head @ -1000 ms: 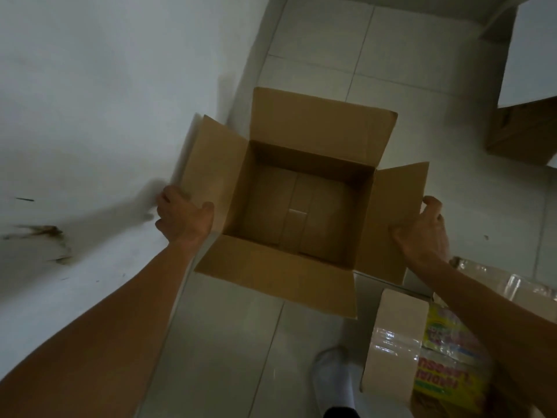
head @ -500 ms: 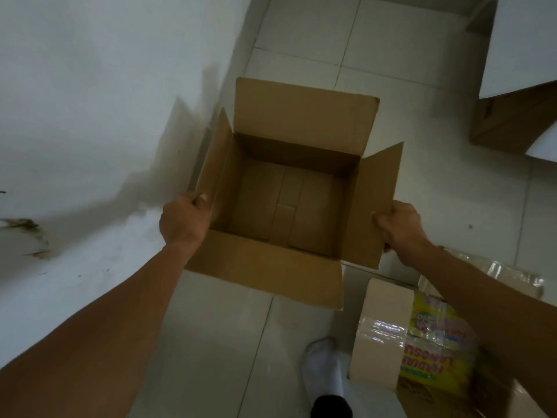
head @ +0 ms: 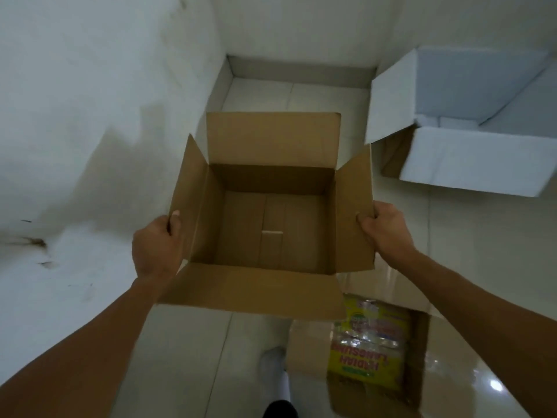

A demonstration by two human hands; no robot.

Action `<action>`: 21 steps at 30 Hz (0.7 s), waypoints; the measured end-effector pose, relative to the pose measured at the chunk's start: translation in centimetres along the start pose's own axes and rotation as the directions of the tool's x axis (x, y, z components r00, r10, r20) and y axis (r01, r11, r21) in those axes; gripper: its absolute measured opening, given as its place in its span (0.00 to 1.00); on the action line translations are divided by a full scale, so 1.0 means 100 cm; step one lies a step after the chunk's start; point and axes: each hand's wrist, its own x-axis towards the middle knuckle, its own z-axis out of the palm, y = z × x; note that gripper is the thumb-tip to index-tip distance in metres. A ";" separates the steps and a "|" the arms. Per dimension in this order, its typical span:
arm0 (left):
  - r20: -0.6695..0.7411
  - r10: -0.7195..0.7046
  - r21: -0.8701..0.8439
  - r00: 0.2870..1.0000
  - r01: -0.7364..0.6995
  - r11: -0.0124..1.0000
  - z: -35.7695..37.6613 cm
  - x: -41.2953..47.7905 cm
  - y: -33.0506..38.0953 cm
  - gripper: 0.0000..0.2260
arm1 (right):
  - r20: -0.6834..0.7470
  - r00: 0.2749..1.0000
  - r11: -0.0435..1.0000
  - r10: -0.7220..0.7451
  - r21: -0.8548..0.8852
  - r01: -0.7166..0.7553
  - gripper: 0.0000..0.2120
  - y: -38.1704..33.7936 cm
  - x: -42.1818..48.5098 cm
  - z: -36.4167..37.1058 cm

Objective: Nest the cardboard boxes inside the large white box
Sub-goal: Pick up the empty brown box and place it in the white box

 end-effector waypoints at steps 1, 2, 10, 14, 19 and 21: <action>-0.007 0.015 0.005 1.000 -0.015 1.000 -0.006 -0.012 0.020 0.22 | 0.006 1.000 1.000 -0.011 0.004 0.011 0.07 0.003 -0.009 -0.021; -0.017 0.027 0.008 0.999 -0.027 1.000 -0.011 -0.025 0.041 0.22 | 0.010 1.000 1.000 -0.022 0.009 0.022 0.08 0.007 -0.018 -0.043; -0.053 0.076 -0.055 0.996 -0.078 0.995 -0.015 -0.121 0.195 0.21 | -0.042 0.998 0.999 -0.040 -0.001 0.040 0.07 0.059 -0.074 -0.211; -0.034 0.087 -0.100 0.996 -0.090 0.991 0.005 -0.149 0.252 0.21 | -0.092 0.995 0.999 -0.044 -0.021 0.042 0.05 0.085 -0.081 -0.282; -0.038 0.146 -0.144 0.988 -0.150 0.978 0.031 -0.163 0.317 0.22 | -0.151 0.988 0.997 -0.042 -0.076 0.031 0.07 0.115 -0.075 -0.348; -0.048 0.157 -0.155 0.986 -0.162 0.975 0.039 -0.162 0.340 0.21 | -0.170 0.984 0.995 -0.049 -0.093 0.034 0.08 0.119 -0.069 -0.370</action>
